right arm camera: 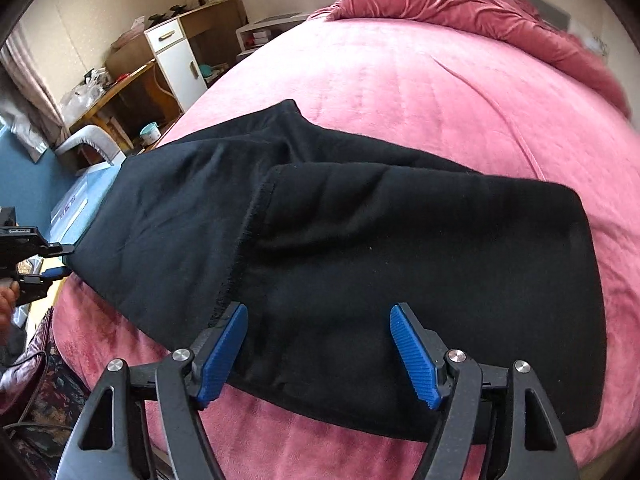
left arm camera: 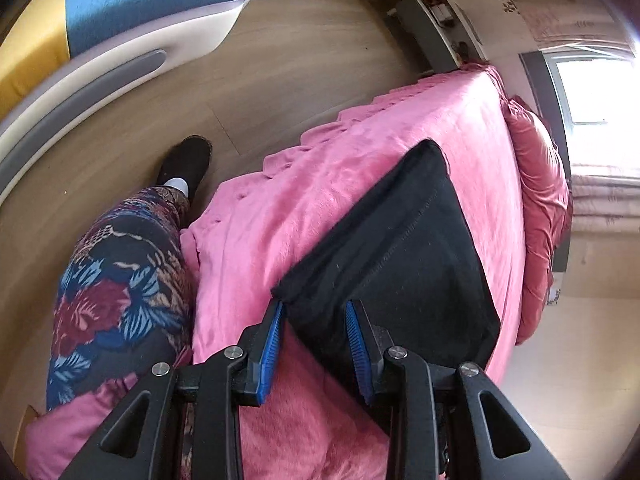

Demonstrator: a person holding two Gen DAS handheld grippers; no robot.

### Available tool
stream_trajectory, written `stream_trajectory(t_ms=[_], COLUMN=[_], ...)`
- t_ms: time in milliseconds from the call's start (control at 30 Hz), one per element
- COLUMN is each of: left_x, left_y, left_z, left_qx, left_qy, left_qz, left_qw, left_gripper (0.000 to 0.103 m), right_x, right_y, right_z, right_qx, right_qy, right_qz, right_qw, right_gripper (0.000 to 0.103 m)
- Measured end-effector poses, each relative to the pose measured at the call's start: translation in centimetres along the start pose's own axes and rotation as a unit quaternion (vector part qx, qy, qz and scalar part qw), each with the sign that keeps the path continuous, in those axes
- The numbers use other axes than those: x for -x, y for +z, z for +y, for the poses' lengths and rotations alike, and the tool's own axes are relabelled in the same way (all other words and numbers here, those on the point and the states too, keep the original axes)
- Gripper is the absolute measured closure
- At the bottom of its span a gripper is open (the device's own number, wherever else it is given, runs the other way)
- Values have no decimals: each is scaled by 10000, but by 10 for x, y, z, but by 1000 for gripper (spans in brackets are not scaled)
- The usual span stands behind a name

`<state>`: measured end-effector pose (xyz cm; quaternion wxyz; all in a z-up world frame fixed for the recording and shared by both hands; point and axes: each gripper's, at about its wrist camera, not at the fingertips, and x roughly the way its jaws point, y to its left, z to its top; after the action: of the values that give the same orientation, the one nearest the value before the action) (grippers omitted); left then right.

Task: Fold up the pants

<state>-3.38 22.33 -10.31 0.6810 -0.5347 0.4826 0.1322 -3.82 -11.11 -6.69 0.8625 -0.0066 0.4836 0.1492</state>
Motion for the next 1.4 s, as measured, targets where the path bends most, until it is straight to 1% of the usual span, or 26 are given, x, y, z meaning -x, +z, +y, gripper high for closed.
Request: stream_trajectory(t_ms=[200, 233, 300, 400, 433, 500, 533, 600, 633, 700, 733, 767, 800, 867, 900, 967, 1000, 1067, 1133, 1233, 1300, 1333, 1367, 1400], left_x=[-7, -6, -4, -1, 1, 9, 14, 20, 21, 19, 14, 9, 5, -7, -11, -18, -21, -25, -28, -31, -32, -33, -34, -34], left_y=[3, 1, -1, -6, -7, -14, -19, -33, -45, -64, -76, -84, -92, -109, -115, -126, -131, -140, -148, -157, -162, -166, -169, -171], left_z=[-2, -6, -12, -27, -32, -49, -64, -92, -111, -134, -147, -155, -162, -172, -175, -178, -179, -181, -182, -185, -186, -187, -189, -190], left_qx=[30, -83, -347, -770, -860, -1229, -1569, -2213, -2665, -3229, -3528, -3703, -3857, -4209, -4322, -4516, -4610, -4753, -4943, -5171, -5285, -5347, -5397, -5438], left_qy=[39, 84, 166, 242, 191, -71, -207, -515, -733, -1059, -1310, -1432, -1506, -1592, -1616, -1653, -1673, -1646, -1573, -1358, -1208, -1116, -1031, -953], left_qz=[-123, -192, -315, -520, -580, -763, -854, -902, -867, -750, -576, -450, -348, -125, -31, 129, 213, 298, 348, 329, 285, 253, 213, 175], left_qw=[9999, 9997, 9988, 9954, 9944, 9895, 9837, 9697, 9571, 9375, 9247, 9167, 9096, 8930, 8871, 8767, 8713, 8638, 8542, 8445, 8398, 8373, 8353, 8336], left_gripper=[72, 73, 83, 89, 89, 89, 89, 90, 90, 90, 90, 90, 90, 90, 90, 90, 90, 90, 90, 90, 90, 90, 90, 90], right_x=[-6, -8, -9, -11, -12, -11, -10, -6, -3, 6, 11, 14, 17, 18, 17, 9, 5, -9, -21, -40, -55, -59, -62, -66], right_y=[-1, -1, -2, -2, -2, -2, -1, 0, 1, 6, 10, 15, 20, 34, 40, 55, 60, 75, 87, 102, 109, 112, 112, 112], right_z=[-4, -4, -4, -6, -6, -6, -5, -5, -5, -5, -6, -7, -8, -7, -6, 0, 3, 14, 26, 46, 60, 64, 71, 76], right_qx=[-104, -106, -123, -128, -129, -128, -118, -73, -60, -84, -147, -221, -322, -501, -544, -663, -688, -695, -626, -466, -301, -211, -51, 87], right_qy=[29, 29, 31, 40, 39, 35, 14, -92, -140, -36, 171, 456, 853, 1627, 1915, 2600, 2802, 3202, 3335, 3422, 3402, 3334, 3268, 3187], right_qz=[30, 31, 36, 41, 42, 45, 49, 37, 0, -115, -162, -184, -187, -192, -167, -56, -1, 147, 275, 494, 735, 798, 855, 928], right_qw=[9999, 9999, 9999, 9999, 9999, 9999, 9999, 9999, 9999, 9999, 9996, 9985, 9957, 9852, 9798, 9633, 9575, 9447, 9403, 9372, 9370, 9392, 9412, 9433], right_gripper=[26, 26, 25, 25, 24, 24, 24, 25, 25, 25, 25, 25, 25, 25, 25, 25, 25, 25, 25, 25, 30, 47, 68, 75])
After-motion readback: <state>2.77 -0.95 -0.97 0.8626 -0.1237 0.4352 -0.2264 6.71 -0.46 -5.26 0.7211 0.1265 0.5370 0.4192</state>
